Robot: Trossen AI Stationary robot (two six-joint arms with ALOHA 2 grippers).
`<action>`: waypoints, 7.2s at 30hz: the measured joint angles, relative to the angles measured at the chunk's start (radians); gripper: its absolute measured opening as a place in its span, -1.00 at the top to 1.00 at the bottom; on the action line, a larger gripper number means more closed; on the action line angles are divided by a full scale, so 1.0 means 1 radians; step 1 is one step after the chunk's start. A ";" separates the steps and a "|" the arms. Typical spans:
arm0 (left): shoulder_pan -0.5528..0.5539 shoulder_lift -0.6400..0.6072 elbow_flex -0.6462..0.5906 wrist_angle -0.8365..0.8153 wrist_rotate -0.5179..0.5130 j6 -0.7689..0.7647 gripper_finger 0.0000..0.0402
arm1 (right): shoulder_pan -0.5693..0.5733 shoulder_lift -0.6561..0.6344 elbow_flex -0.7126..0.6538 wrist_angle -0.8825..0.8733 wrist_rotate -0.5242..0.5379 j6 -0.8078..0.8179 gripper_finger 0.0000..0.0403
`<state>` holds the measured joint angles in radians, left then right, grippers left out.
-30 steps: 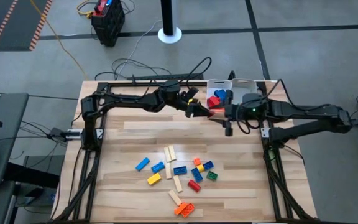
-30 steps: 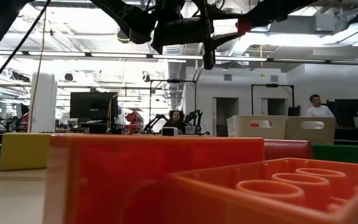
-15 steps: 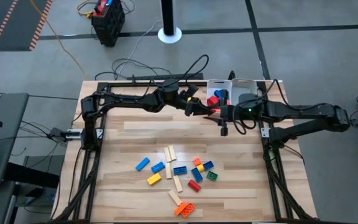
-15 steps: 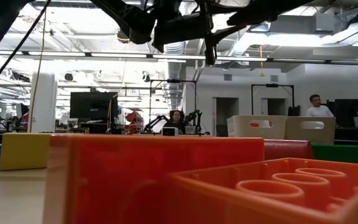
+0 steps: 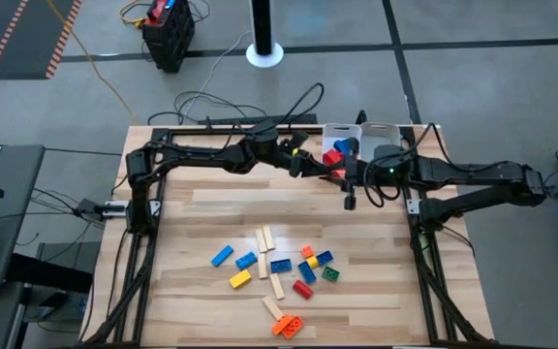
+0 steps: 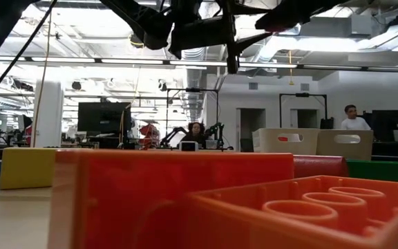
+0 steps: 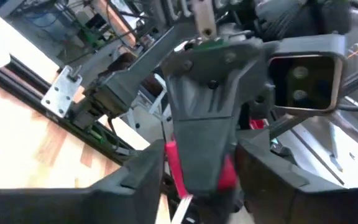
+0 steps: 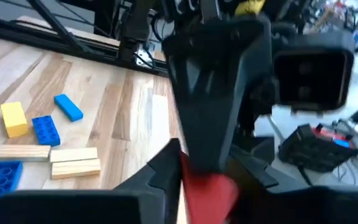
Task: Sort blocks by size
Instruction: Put the small red triangular wooden block into the gray bin, then put the small orange game piece into the gray bin
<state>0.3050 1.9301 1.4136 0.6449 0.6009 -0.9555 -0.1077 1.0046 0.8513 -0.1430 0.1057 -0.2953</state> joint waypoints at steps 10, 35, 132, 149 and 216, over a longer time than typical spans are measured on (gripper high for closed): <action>0.074 -0.011 0.000 -0.029 0.077 0.030 -0.37 | -0.004 -0.049 0.000 -0.191 0.054 0.125 0.82; 0.085 -0.212 0.000 -0.813 -0.297 0.681 -0.34 | 0.103 0.089 0.000 -0.982 -0.303 0.925 -0.49; -0.034 -0.259 0.000 -1.081 -0.449 0.548 -0.34 | -0.800 0.085 -0.068 -0.701 -0.042 0.390 -0.32; -0.255 -0.231 -0.152 -0.848 -0.448 0.455 -0.34 | -0.540 -0.128 -0.067 -0.538 -0.082 0.401 -0.37; -0.317 0.285 0.060 -0.739 -0.183 1.521 0.07 | -0.186 -0.206 0.143 -0.784 0.051 0.714 -0.36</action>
<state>-0.0125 2.2153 1.4736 -0.0944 0.4180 0.5654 -0.2939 0.7982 0.9939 -0.9272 0.1563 0.4189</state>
